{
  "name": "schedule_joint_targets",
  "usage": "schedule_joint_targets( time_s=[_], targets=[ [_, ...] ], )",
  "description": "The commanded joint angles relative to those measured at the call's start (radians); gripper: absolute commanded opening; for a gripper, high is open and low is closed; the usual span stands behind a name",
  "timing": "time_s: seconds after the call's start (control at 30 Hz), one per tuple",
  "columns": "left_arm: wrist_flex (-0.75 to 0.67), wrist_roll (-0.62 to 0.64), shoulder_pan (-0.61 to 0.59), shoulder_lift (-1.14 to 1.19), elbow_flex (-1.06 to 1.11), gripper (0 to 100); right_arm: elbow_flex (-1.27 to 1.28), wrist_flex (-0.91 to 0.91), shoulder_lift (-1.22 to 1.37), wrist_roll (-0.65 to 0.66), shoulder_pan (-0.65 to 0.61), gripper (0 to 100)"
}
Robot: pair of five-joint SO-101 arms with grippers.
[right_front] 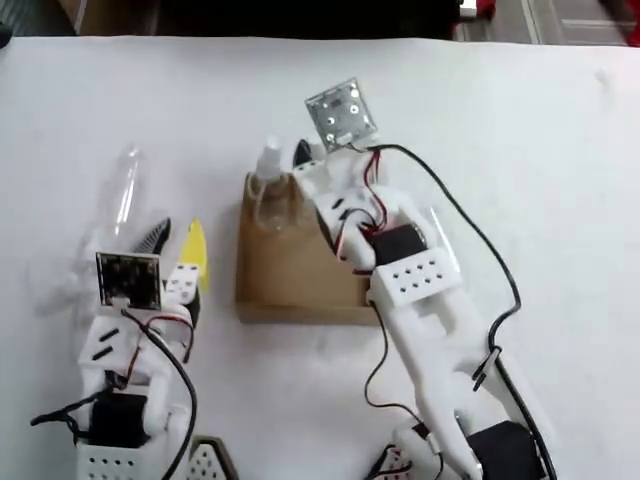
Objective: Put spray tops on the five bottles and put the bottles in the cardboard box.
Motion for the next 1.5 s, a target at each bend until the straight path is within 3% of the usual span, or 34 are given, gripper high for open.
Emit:
schedule_joint_targets(
  time_s=[0.0,0.17,0.33,0.6,0.77,0.9,1.07,1.17,1.33,1.47],
  targets=[
    [-0.025,0.012,-0.010,-0.008,-0.006,11,-0.034,-0.008,-0.015,0.006,-0.004,20.2],
    [-0.025,0.012,-0.010,-0.008,-0.006,11,-0.041,0.007,-0.038,0.006,-0.002,20.2],
    [-0.025,0.012,-0.010,-0.008,-0.005,11,-0.106,0.185,-0.222,-0.008,0.067,20.2],
    [-0.021,0.014,-0.010,-0.008,-0.005,11,-0.129,0.420,-0.406,-0.209,0.487,20.1],
    [-0.029,0.014,-0.010,-0.008,0.012,11,-0.106,0.596,-0.325,-0.236,0.634,20.1],
    [-0.029,0.009,-0.010,-0.008,0.015,11,-0.084,0.693,-0.237,-0.072,0.719,20.1],
    [-0.029,0.009,-0.010,-0.008,0.015,11,-0.011,0.816,-0.130,0.290,0.826,20.1],
    [-0.031,0.008,-0.010,-0.008,0.015,11,0.103,0.782,-0.094,0.465,0.878,20.1],
    [-0.031,0.008,-0.010,-0.008,0.017,11,0.279,0.562,-0.130,0.520,1.006,20.1],
    [-0.031,0.008,-0.010,-0.008,0.017,11,0.370,0.519,-0.208,0.514,1.003,20.1]
  ],
)
